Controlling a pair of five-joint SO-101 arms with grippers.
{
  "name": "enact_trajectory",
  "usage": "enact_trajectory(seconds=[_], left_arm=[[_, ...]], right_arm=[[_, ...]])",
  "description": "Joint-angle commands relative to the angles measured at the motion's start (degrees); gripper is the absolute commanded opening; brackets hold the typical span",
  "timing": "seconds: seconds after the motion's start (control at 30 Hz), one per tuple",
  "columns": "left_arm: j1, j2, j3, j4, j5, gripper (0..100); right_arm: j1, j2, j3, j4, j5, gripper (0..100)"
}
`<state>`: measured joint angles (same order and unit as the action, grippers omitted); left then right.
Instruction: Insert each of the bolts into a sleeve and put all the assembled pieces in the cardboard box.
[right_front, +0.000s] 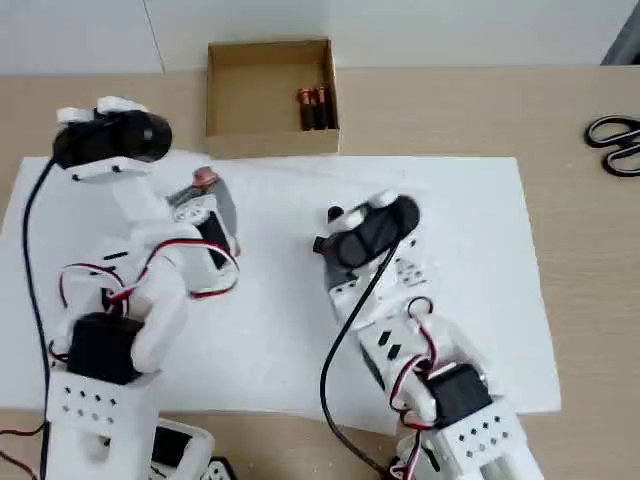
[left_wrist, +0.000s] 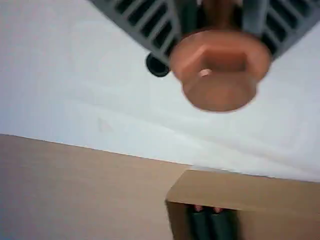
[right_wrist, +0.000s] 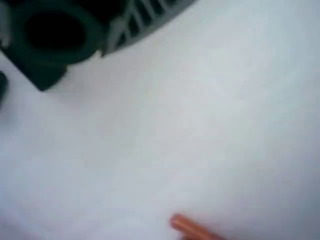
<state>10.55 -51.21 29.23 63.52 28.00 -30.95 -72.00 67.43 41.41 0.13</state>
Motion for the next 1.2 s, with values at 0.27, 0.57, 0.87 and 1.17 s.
enact_trajectory(seconds=[0.27, 0.57, 0.87, 1.17], left_arm=[[6.8, -1.3, -0.3, -2.5, 0.4, 1], [11.3, -1.7, 5.1, -9.8, -0.1, 1], [14.8, -3.5, 13.5, -22.2, -4.8, 1], [15.2, -15.4, 21.4, -23.6, -5.0, 1]], right_arm=[[-6.8, -11.1, 10.7, -7.7, -0.5, 0.6], [-8.7, -16.9, 15.3, -7.8, -1.0, 0.6], [-8.7, -17.9, 16.2, -7.9, -5.8, 0.6], [-8.7, -17.5, 16.2, -7.9, -6.2, 0.6]])
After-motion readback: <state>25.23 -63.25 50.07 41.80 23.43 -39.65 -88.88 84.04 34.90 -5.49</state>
